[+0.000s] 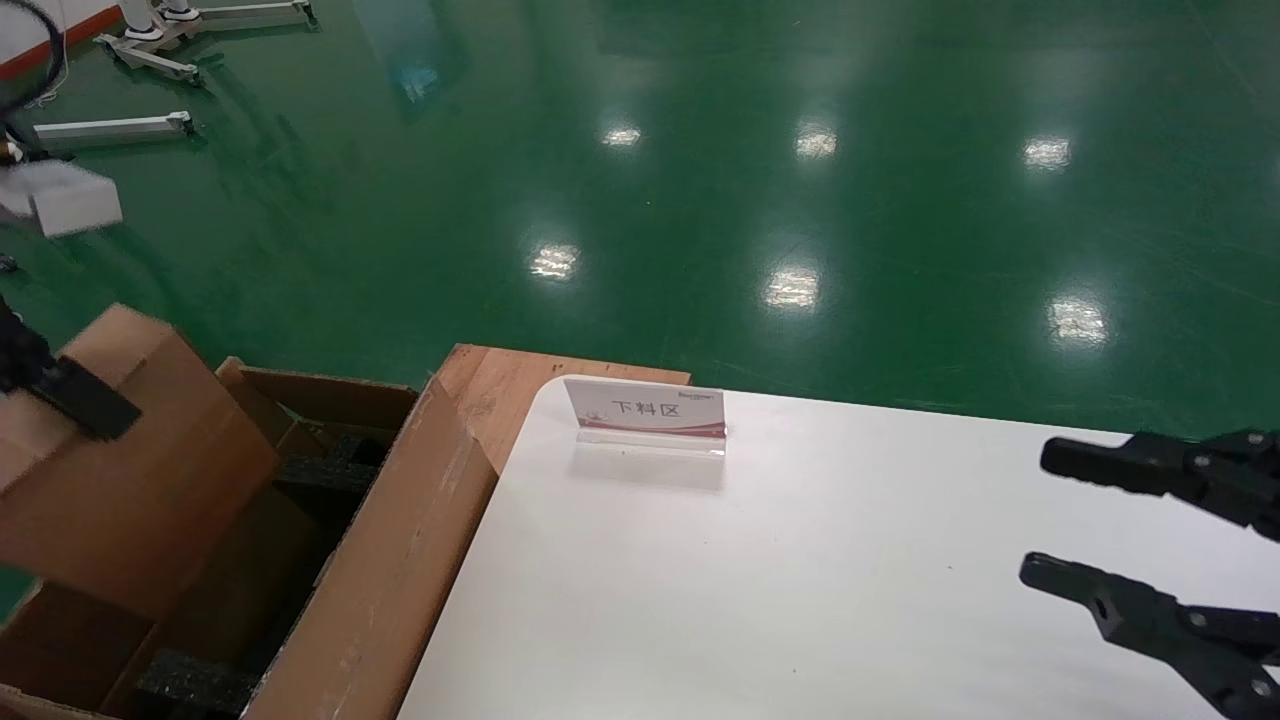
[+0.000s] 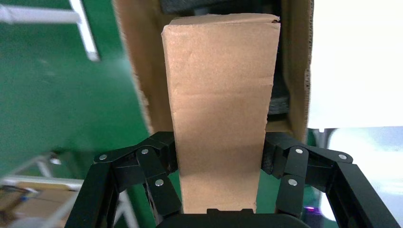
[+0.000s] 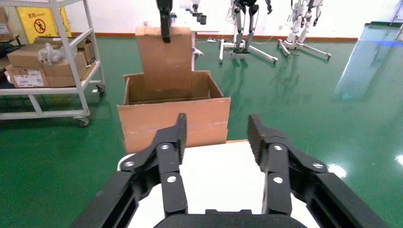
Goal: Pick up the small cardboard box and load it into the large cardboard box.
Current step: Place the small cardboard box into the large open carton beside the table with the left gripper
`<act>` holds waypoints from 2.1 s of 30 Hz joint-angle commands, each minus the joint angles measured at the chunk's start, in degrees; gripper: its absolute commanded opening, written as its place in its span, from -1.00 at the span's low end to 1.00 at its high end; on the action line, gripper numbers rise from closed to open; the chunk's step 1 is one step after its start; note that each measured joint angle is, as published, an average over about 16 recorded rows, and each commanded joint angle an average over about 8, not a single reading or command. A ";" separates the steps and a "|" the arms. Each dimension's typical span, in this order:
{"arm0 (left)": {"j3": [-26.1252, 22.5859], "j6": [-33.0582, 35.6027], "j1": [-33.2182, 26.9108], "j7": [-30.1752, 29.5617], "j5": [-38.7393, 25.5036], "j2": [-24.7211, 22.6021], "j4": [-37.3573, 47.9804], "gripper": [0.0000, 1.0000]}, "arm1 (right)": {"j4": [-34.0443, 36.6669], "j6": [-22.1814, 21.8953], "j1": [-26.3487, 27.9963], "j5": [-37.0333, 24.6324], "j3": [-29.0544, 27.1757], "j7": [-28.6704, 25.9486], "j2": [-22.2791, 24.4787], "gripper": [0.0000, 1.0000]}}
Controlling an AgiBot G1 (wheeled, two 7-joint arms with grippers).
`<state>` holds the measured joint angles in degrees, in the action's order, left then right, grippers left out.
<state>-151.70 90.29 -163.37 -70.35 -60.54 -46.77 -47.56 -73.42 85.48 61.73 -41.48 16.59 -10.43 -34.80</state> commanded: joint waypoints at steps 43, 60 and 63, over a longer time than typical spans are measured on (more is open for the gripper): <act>-1.50 -11.63 22.32 5.92 4.95 1.97 15.76 -1.00 | 0.00 -0.07 0.03 0.10 0.15 0.08 0.06 1.00; -0.40 -11.71 30.62 8.66 7.26 0.93 25.50 -1.00 | 0.00 -0.09 0.05 0.14 0.21 0.10 0.09 1.00; -0.20 -11.47 32.08 9.06 7.70 0.74 27.22 -1.00 | 0.00 -0.10 0.05 0.15 0.22 0.11 0.09 1.00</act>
<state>-151.88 78.79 -131.32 -61.31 -52.82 -46.04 -20.32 -73.42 85.39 61.77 -41.33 16.81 -10.32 -34.71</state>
